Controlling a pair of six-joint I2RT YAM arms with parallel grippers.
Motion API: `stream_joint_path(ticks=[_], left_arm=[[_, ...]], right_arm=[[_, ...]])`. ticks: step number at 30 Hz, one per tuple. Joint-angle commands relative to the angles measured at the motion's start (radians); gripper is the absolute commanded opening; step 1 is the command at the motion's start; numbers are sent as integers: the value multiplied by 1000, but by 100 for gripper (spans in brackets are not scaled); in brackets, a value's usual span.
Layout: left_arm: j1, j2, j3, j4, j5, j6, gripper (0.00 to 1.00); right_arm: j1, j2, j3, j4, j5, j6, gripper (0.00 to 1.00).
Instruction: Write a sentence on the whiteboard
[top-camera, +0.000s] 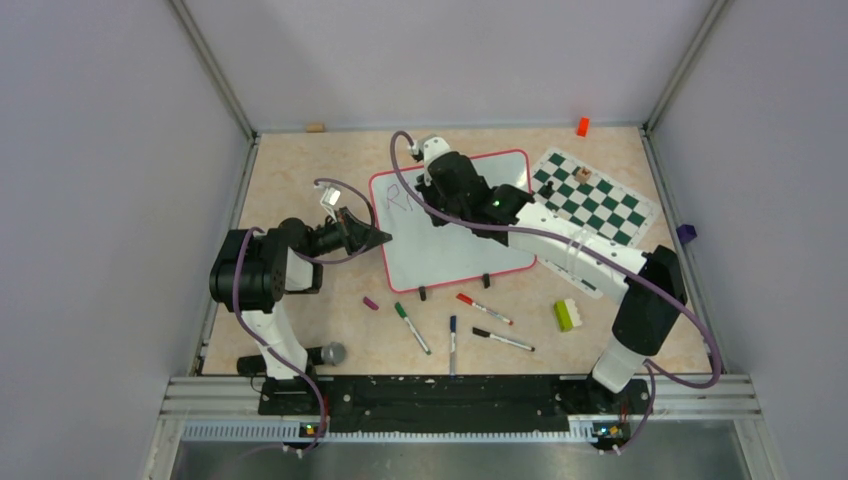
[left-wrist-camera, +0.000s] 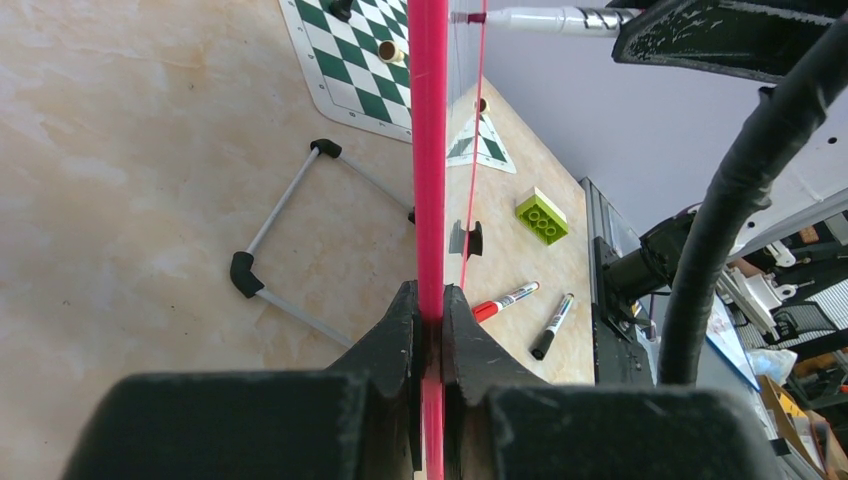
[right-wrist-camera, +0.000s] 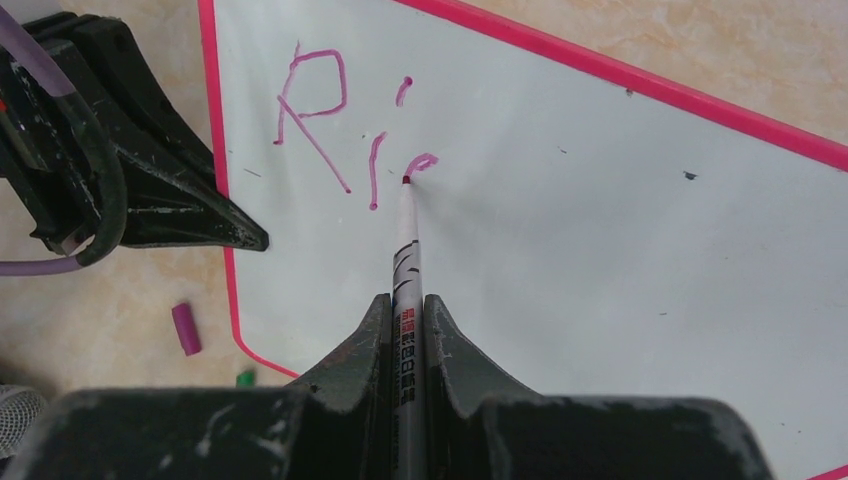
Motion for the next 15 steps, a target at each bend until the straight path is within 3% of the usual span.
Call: stream_joint_path(ticks=[1,10,15], left_arm=[[-8,-8,-2,105,22,32,0],[-8,-8,-2,105,21,33,0],[-9,-8,-3,105,21,34,0]], right_arm=[[-13,-13,-14,-35,-9,-23,0],[-14,-50,-46,-45,168,17,0],[-15,-63,-77,-49,126,19,0]])
